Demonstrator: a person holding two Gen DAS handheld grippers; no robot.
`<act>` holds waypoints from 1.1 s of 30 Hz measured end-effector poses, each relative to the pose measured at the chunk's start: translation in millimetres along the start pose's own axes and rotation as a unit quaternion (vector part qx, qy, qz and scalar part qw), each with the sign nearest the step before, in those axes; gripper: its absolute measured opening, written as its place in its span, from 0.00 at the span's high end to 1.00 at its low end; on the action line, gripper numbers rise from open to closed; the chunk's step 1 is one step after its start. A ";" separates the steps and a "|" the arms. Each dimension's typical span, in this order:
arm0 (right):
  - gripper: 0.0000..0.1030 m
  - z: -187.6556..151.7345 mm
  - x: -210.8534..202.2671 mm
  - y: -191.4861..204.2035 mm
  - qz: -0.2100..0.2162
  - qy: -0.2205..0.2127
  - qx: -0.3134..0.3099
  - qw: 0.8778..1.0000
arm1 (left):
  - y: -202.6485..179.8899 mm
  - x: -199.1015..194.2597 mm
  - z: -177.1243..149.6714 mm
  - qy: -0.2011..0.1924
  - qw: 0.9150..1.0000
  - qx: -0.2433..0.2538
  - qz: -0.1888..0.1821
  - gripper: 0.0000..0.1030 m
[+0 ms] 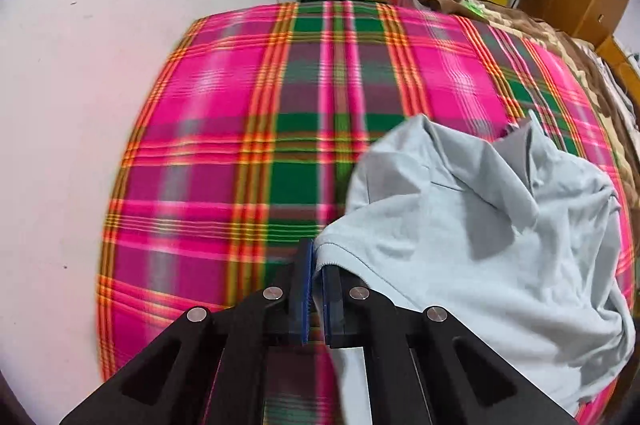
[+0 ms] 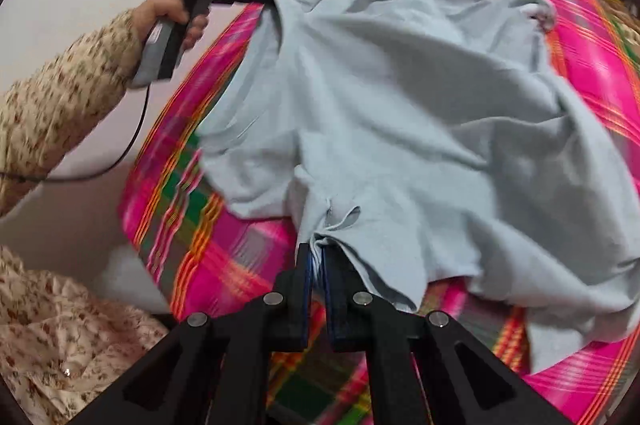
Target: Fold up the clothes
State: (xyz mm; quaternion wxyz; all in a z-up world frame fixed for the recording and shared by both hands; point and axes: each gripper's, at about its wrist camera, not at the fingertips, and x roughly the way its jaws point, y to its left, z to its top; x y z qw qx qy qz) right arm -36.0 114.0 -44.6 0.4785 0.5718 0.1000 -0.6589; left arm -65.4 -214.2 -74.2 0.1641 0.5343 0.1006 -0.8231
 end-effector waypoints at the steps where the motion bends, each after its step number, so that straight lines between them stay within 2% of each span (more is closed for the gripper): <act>1: 0.94 -1.4 3.1 5.7 0.008 0.006 -0.005 1.000 | 5.2 -1.2 -0.4 -0.001 1.000 -0.004 0.002 0.96; 5: 0.95 -6.9 16.6 28.9 0.043 0.033 -0.031 0.998 | 23.0 -3.8 -4.6 -0.006 1.000 -0.021 0.005 0.96; 13: 0.95 -8.7 40.2 70.7 0.107 0.080 -0.094 0.986 | 62.5 4.1 17.4 -0.014 0.998 -0.047 0.046 0.96; 20: 0.95 -6.5 72.6 99.3 0.167 0.104 -0.115 0.974 | 93.8 8.0 18.8 0.003 0.991 -0.066 0.115 0.96; 23: 0.94 -6.0 84.1 105.8 0.177 0.107 -0.115 0.972 | 91.1 10.7 10.7 0.004 0.988 -0.056 0.147 0.95; 24: 0.93 -5.7 85.9 106.2 0.176 0.106 -0.113 0.972 | 90.2 12.9 8.5 0.011 0.986 -0.055 0.156 0.93; 27: 0.92 -2.7 75.5 95.1 0.134 0.084 -0.098 0.983 | 87.3 15.5 3.0 0.026 0.984 -0.050 0.169 0.92; 28: 0.83 -2.0 66.4 87.2 0.116 0.071 -0.088 0.987 | 85.8 15.0 1.7 0.028 0.984 -0.045 0.170 0.92; 30: 0.75 -1.2 46.6 69.5 0.079 0.042 -0.066 0.994 | 82.8 11.7 -0.8 0.030 0.985 -0.039 0.168 0.91; 33: 0.67 -10.0 -2.0 20.1 0.003 -0.012 -0.008 1.000 | 80.0 1.3 -4.3 0.028 0.985 -0.037 0.165 0.81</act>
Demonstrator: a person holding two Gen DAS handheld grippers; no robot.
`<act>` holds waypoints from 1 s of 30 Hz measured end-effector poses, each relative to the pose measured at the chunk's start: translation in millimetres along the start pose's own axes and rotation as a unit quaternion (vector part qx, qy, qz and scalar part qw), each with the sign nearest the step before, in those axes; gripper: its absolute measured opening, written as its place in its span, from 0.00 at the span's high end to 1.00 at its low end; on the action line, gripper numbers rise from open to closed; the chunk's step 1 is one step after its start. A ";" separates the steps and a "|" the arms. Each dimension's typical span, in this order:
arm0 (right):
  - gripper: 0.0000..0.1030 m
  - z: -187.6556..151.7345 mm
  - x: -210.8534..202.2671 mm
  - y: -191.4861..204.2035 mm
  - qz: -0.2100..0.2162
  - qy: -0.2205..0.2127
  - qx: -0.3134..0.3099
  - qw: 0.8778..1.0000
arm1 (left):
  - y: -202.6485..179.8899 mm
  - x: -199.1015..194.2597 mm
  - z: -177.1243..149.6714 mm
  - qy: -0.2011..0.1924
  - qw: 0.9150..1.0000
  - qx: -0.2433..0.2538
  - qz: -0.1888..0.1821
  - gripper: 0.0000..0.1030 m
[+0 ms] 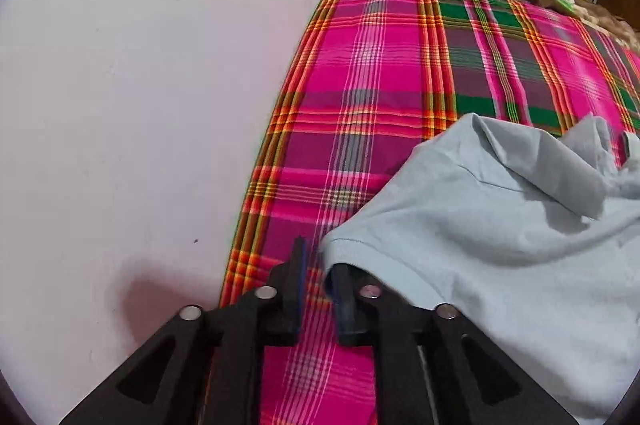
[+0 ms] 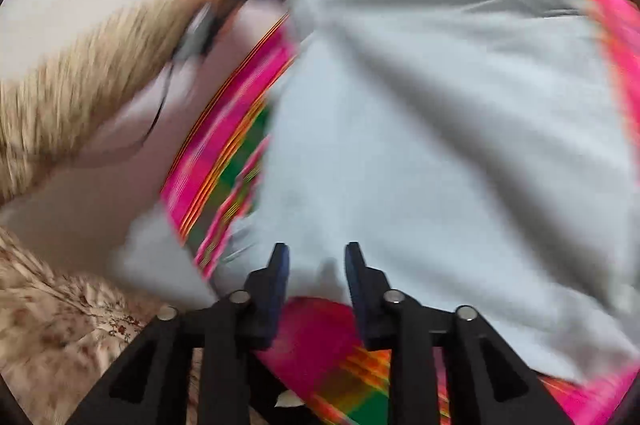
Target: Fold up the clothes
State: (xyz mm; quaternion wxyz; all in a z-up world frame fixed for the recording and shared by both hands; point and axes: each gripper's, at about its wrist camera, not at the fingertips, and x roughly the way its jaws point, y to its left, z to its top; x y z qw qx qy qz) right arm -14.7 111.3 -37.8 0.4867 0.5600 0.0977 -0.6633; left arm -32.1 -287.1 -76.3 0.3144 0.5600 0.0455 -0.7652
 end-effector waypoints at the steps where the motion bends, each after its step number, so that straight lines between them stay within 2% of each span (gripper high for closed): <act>1: 0.67 -2.8 -16.4 -16.3 -0.026 -0.018 0.019 0.999 | 0.8 -3.8 -1.4 -0.001 1.000 0.000 0.000 0.76; 5: 0.63 -14.0 -79.5 -82.0 -0.126 -0.086 0.094 0.984 | 3.0 -24.9 -6.2 -0.016 1.000 -0.008 -0.008 0.67; 8: 0.62 -20.9 -91.8 -134.7 -0.182 -0.085 0.147 0.969 | 0.7 -44.4 -9.0 -0.029 0.999 -0.022 -0.011 0.65; 10: 0.62 -23.8 -84.2 -146.9 -0.180 -0.074 0.156 0.968 | -3.6 -54.9 -10.9 -0.034 0.999 -0.026 -0.018 0.61; 14: 0.62 -29.5 -68.5 -169.9 -0.176 -0.052 0.174 0.967 | 4.3 -35.5 -7.2 0.017 0.998 -0.059 -0.014 0.60; 18: 0.63 -34.5 -50.7 -169.1 -0.166 -0.024 0.162 0.973 | 25.8 -22.7 -11.3 0.051 0.993 -0.104 -0.012 0.57; 20: 0.78 -34.4 -48.4 -168.0 -0.161 -0.019 0.158 0.974 | 30.7 -20.2 -18.0 0.064 0.991 -0.115 -0.019 0.57; 21: 0.94 -33.4 -48.9 -167.7 -0.157 -0.020 0.155 0.975 | 32.0 -17.8 -20.7 0.072 0.990 -0.120 -0.023 0.56; 22: 0.95 -30.8 -51.3 -166.3 -0.150 -0.023 0.150 0.977 | 33.1 -14.8 -23.0 0.079 0.989 -0.125 -0.026 0.56; 25: 0.95 -20.0 -68.1 -149.5 -0.190 -0.040 0.113 0.975 | 36.1 -5.9 -29.8 0.099 0.985 -0.137 -0.032 0.56; 27: 0.95 -14.5 -80.1 -136.7 -0.216 -0.051 0.086 0.971 | 32.5 -3.4 -31.6 0.098 0.988 -0.120 -0.009 0.55; 30: 0.95 -19.2 -91.2 -107.4 -0.231 -0.051 0.020 0.971 | 32.3 -7.2 -35.6 0.098 0.988 -0.118 -0.005 0.55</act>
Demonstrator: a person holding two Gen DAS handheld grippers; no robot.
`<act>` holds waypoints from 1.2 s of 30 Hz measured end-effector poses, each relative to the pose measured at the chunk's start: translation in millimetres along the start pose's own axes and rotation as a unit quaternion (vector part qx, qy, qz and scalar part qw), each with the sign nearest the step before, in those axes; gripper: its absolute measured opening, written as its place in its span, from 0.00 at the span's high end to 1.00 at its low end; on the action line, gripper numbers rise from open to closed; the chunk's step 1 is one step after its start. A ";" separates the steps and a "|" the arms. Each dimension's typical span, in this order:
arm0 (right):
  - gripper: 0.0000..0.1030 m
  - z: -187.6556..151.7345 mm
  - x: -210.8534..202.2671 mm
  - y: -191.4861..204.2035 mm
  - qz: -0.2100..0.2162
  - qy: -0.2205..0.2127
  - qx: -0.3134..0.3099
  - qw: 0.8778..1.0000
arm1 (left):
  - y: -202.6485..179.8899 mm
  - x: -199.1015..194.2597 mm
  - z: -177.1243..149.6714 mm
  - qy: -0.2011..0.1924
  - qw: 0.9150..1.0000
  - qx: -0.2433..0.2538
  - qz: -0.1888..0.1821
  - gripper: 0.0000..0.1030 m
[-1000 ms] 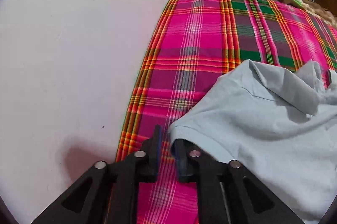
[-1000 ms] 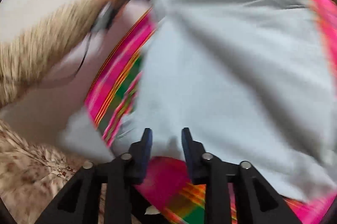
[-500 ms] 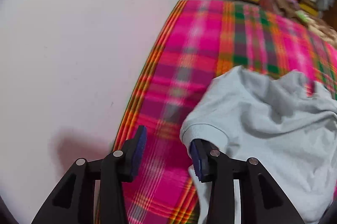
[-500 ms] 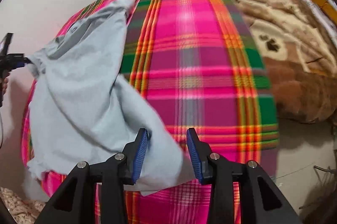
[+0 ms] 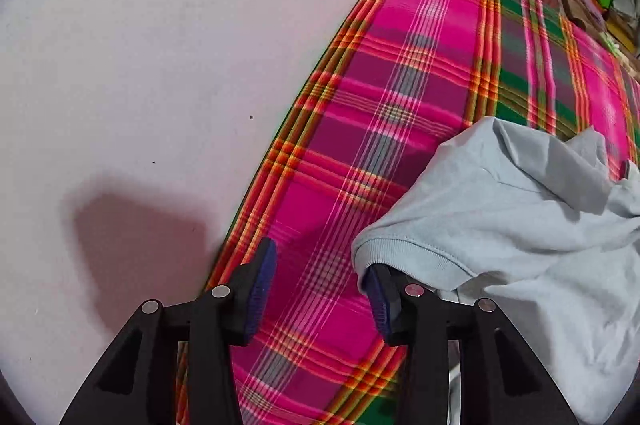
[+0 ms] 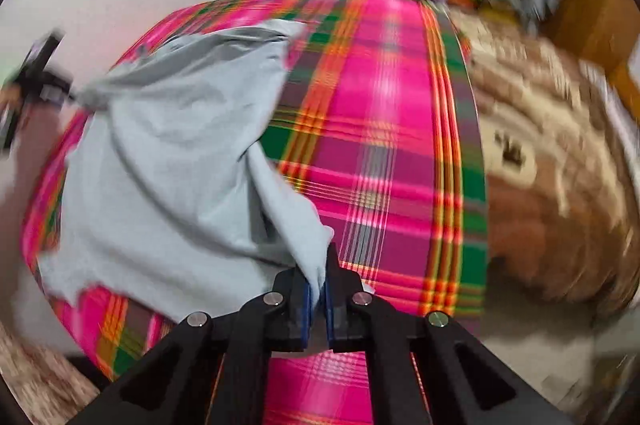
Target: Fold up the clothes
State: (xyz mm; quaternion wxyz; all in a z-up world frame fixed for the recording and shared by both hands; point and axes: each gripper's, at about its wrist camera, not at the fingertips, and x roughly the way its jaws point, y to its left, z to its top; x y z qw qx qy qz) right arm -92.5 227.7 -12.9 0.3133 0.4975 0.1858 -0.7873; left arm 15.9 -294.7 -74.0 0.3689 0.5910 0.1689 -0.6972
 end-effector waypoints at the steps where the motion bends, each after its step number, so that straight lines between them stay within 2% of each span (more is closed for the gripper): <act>1: 0.95 -4.0 0.7 5.0 0.023 0.012 -0.014 1.000 | 0.4 -1.1 -1.6 -0.001 1.000 0.000 0.000 0.54; 5: 0.92 -22.9 14.3 30.8 0.103 0.075 -0.092 0.988 | 8.6 4.2 -5.5 0.022 1.000 -0.007 -0.002 0.51; 7: 0.89 -26.6 18.8 35.4 0.099 0.091 -0.121 0.983 | 15.2 -0.3 -10.7 0.027 1.000 -0.007 -0.006 0.50; 9: 0.89 -21.2 19.2 19.6 0.114 0.089 -0.100 0.984 | 14.4 -9.5 -16.4 0.009 1.000 0.017 -0.003 0.50; 11: 0.89 -11.8 19.0 -7.9 0.145 0.085 -0.048 0.985 | 12.2 -16.0 -21.1 -0.001 0.999 0.037 0.002 0.45; 14: 0.88 1.1 18.9 -46.6 0.172 0.071 0.009 0.982 | 22.2 -17.2 -23.2 0.005 1.000 0.023 -0.019 0.42; 16: 0.88 15.4 26.2 -60.5 0.159 0.063 0.015 0.985 | 30.8 -18.7 -26.2 0.002 0.998 0.003 -0.059 0.42; 19: 0.86 38.5 37.5 -74.0 0.117 0.048 0.021 0.992 | 45.0 -22.2 -31.2 -0.007 0.992 -0.036 -0.121 0.40; 22: 0.86 58.2 60.5 -88.6 0.110 0.036 0.043 0.992 | 48.4 -30.4 -36.9 -0.017 0.992 -0.051 -0.118 0.39; 24: 0.86 74.6 75.5 -86.5 0.112 0.029 0.049 0.992 | 48.0 -32.7 -39.8 -0.022 0.992 -0.044 -0.119 0.37; 26: 0.86 88.6 86.3 -79.0 0.117 0.023 0.051 0.992 | 53.2 -27.5 -42.8 -0.011 0.990 -0.051 -0.135 0.36; 27: 0.85 95.5 91.7 -75.2 0.119 0.021 0.052 0.991 | 56.9 -25.2 -43.8 -0.006 0.987 -0.061 -0.146 0.36; 28: 0.85 102.5 97.1 -71.4 0.121 0.018 0.053 0.991 | 63.9 -20.2 -45.7 0.007 0.981 -0.085 -0.173 0.36; 30: 0.85 116.2 104.5 -67.6 0.123 0.012 0.055 0.991 | 67.7 -17.7 -51.7 0.025 0.969 -0.098 -0.227 0.36; 32: 0.85 129.8 109.7 -66.2 0.124 0.006 0.057 0.991 | 63.2 -14.4 -55.7 0.027 0.973 -0.071 -0.218 0.34; 34: 0.84 143.3 114.9 -64.7 0.124 0.001 0.059 0.991 | 57.5 -8.9 -62.7 0.029 0.983 -0.025 -0.181 0.31; 36: 0.79 156.9 120.1 -63.3 0.124 -0.005 0.062 0.990 | 56.4 -10.3 -70.5 0.022 0.984 0.001 -0.178 0.31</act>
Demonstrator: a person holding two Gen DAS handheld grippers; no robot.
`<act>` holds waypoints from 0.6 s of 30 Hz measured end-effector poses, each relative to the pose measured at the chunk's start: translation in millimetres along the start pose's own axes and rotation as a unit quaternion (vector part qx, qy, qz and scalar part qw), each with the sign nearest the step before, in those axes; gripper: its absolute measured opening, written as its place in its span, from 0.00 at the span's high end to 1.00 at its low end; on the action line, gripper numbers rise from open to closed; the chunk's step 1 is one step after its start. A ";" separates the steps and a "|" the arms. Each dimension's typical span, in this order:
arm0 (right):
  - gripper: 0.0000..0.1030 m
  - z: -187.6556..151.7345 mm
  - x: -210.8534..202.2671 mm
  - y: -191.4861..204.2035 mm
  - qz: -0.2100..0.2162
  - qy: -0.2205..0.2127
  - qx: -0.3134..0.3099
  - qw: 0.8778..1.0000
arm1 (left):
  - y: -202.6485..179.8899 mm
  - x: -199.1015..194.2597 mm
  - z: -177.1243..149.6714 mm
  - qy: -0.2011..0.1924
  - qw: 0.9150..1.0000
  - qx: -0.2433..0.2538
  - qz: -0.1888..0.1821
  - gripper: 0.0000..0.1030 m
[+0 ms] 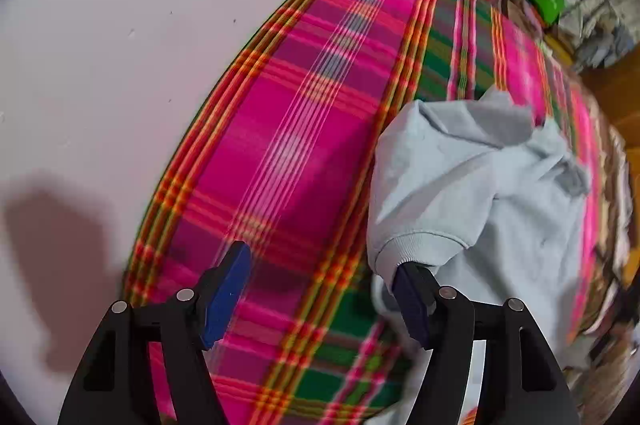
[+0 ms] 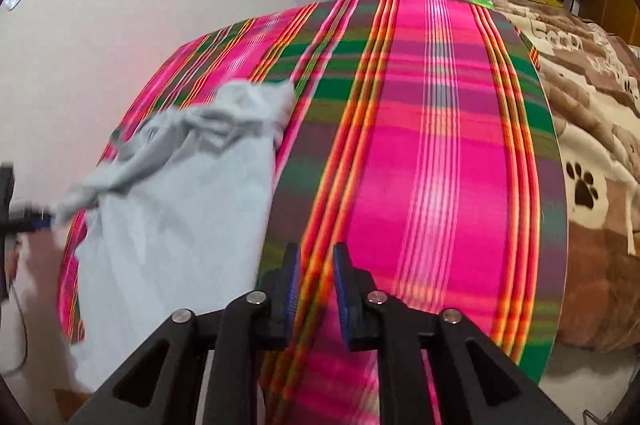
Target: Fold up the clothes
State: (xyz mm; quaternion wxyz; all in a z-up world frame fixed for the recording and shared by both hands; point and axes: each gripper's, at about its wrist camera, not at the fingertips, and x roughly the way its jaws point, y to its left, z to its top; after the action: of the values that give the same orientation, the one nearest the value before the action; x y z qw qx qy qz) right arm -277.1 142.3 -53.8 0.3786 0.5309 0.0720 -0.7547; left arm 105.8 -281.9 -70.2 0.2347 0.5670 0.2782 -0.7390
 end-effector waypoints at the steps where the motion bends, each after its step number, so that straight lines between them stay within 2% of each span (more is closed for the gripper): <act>1: 0.77 6.6 2.9 0.9 0.000 -0.003 0.001 1.000 | -1.7 -2.2 -5.0 -0.004 1.000 0.019 -0.002 0.31; 3: 0.74 19.4 10.9 4.1 -0.002 -0.005 -0.002 1.000 | -7.0 -9.1 -14.9 -0.021 0.998 0.063 0.009 0.31; 7: 0.73 41.1 29.0 12.0 -0.009 -0.002 -0.005 1.000 | 0.8 -7.6 -23.9 -0.014 0.993 0.110 0.032 0.29; 8: 0.73 44.8 33.0 13.8 -0.010 -0.001 -0.002 1.000 | 1.0 -6.7 -24.8 -0.013 0.992 0.112 0.049 0.29; 11: 0.73 54.7 44.3 18.9 -0.014 0.001 0.008 1.000 | -20.5 -18.7 -44.9 -0.047 0.981 0.177 0.069 0.29; 13: 0.73 52.4 46.2 22.2 -0.025 0.006 0.006 1.000 | -38.1 -22.2 -67.2 -0.053 0.968 0.238 0.056 0.28; 14: 0.73 51.2 46.9 24.7 -0.033 0.006 0.003 0.999 | -41.6 -19.7 -75.2 -0.047 0.966 0.250 0.054 0.28; 16: 0.73 48.6 42.5 37.7 -0.057 -0.015 -0.023 0.998 | -39.7 -10.3 -84.1 -0.027 0.969 0.239 0.048 0.28; 18: 0.73 45.9 38.4 50.2 -0.062 -0.031 -0.046 0.997 | -28.6 -7.3 -91.5 -0.017 0.977 0.209 0.027 0.28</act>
State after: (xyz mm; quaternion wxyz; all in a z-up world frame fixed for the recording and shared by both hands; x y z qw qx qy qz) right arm -284.7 64.6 -52.4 0.3574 0.4842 0.1275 -0.7884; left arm 153.3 -198.7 -77.5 0.1353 0.5979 0.0984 -0.7839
